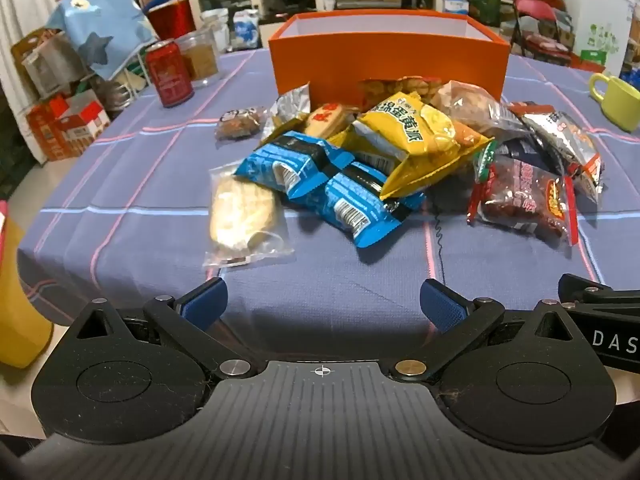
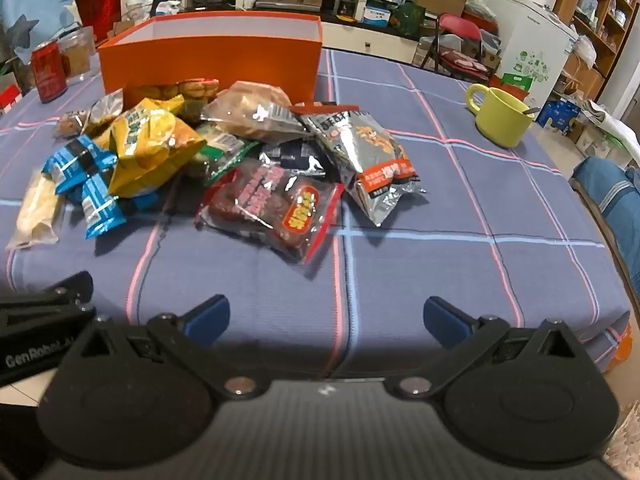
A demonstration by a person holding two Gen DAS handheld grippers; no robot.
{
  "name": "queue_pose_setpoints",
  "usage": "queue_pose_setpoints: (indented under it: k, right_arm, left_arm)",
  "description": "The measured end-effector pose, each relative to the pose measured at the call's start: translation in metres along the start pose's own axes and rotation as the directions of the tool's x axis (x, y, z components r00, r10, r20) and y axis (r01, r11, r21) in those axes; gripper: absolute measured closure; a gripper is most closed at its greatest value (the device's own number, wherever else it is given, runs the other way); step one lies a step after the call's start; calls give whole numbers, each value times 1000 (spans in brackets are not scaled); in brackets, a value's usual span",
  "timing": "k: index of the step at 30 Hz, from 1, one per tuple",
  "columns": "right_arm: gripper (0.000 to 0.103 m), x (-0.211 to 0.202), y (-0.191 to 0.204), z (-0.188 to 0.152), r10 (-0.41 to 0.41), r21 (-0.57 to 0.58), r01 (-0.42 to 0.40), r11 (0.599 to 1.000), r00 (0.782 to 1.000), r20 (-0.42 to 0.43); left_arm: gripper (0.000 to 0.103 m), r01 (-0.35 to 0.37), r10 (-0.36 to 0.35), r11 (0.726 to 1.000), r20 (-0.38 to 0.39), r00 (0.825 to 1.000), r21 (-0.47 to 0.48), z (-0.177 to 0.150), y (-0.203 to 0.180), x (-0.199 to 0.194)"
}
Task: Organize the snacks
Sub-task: 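Move both grippers toward the snack pile, left over the clear bread bag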
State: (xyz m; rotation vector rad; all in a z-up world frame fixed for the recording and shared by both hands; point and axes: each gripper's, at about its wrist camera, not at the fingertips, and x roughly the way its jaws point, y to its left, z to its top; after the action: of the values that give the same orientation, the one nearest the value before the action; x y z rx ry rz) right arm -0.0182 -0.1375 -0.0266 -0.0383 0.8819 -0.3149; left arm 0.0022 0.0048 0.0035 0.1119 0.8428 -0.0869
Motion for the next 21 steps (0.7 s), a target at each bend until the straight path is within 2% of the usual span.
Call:
queue_pose_setpoints:
  k: [2,3,5,6,9,13,14,15,18,19,20,21]
  right_arm:
    - [1,-4,-2,0,-3,6,2,1000,1000,24]
    - [1,-9,-4,0,-18,10,17,1000,998,60]
    - [1,-30,-6,5,-53,7,52,999,980,192]
    - [1,-44,-12,3,-58,18,55,998,960,273]
    - [0,-79,-30,-3,-48,26,41,999,875,481]
    - [0,-88,-66,14,-21,75,-25,997,829,560]
    - [0,-89,-75,14,-19,92,-44,995,807,590]
    - [0,-92,-82,14,-12,99,-64,993,779,627]
    - [0,-103,-93,9,2,93,-111,989,651,759]
    - [0,-102,-97,8,19,77,-128,989,621,783]
    - [0,-97,-96,11,51,44,-138,989,614,787]
    - [0,-87,-95,17,78,13,-136,991,644,761]
  left_arm:
    - [9,29,-28,999,16,999,-28,6,12,-3]
    - [9,0,1,999,14,1000,-39,7,14,-3]
    - [9,12,-9,996,38,999,-86,12,30,-8]
    - [9,10,-5,995,48,999,-99,14,37,-10]
    - [9,-4,14,991,66,998,-137,16,59,-23]
    - [8,13,1,975,60,998,-223,8,80,-31]
    - [8,21,-9,971,52,999,-238,7,86,-29]
    - [8,36,-27,968,40,999,-249,2,90,-26]
    - [8,62,-62,961,7,998,-269,-9,89,-18]
    - [9,60,-63,962,-4,998,-267,-8,86,-16]
    - [9,57,-59,964,0,998,-260,-6,84,-15]
    - [9,51,-50,967,11,999,-251,-4,82,-17]
